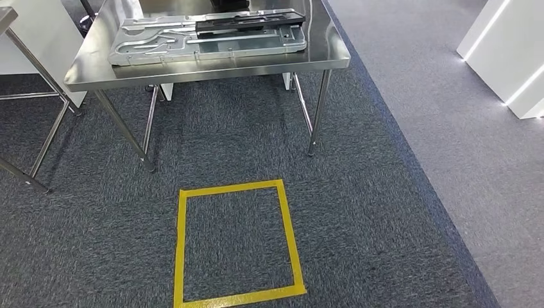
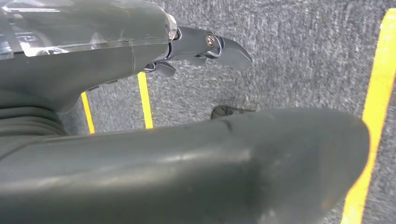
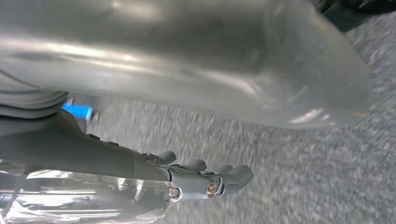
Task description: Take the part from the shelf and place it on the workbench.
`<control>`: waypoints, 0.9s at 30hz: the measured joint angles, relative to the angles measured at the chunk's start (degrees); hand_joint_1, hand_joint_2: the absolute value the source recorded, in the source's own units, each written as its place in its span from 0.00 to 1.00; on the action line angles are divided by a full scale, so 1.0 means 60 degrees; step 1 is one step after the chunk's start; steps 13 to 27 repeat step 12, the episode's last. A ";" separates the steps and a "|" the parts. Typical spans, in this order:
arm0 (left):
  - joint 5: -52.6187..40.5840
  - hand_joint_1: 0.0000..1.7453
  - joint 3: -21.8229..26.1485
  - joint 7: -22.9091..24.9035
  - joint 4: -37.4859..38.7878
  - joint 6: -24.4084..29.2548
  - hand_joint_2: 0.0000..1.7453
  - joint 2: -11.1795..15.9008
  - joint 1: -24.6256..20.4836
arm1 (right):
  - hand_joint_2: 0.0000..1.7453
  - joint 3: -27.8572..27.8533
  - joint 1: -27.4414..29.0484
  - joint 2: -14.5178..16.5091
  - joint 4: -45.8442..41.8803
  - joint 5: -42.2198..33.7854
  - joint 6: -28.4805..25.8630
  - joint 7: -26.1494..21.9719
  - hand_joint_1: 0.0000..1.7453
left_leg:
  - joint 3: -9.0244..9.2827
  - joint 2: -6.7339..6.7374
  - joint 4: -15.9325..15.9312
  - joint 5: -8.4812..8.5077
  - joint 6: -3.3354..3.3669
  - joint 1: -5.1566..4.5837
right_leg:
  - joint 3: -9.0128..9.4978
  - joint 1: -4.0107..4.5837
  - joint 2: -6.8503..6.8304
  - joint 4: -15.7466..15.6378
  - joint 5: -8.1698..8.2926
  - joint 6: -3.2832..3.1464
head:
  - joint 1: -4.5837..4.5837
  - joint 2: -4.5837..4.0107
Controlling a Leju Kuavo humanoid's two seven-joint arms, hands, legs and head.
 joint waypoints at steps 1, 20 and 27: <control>0.0000 0.00 -0.0006 -0.0005 0.0000 -0.0011 0.00 0.0005 0.0000 | 0.25 -0.0092 -0.0012 0.0004 -0.0001 -0.0182 0.0146 0.0086 0.00 | -0.0018 0.0001 -0.0038 0.0035 0.0062 0.0013 | -0.0006 0.0008 0.0000 -0.0001 0.0011 0.0060 | 0.0000 0.0000; 0.0001 0.00 -0.0141 0.0071 0.0000 -0.0031 0.00 0.0012 -0.0047 | 1.00 -0.0900 -0.0017 0.0007 0.0001 -0.0666 0.0325 0.0811 0.00 | -0.0361 0.0033 0.0101 0.0208 0.0327 0.0053 | -0.0416 -0.0276 0.0057 0.1152 -0.0444 0.0556 | 0.0000 0.0000; 0.0001 0.00 -0.0141 0.0071 0.0000 -0.0031 0.00 0.0012 -0.0047 | 1.00 -0.0900 -0.0017 0.0007 0.0001 -0.0666 0.0325 0.0811 0.00 | -0.0361 0.0033 0.0101 0.0208 0.0327 0.0053 | -0.0416 -0.0276 0.0057 0.1152 -0.0444 0.0556 | 0.0000 0.0000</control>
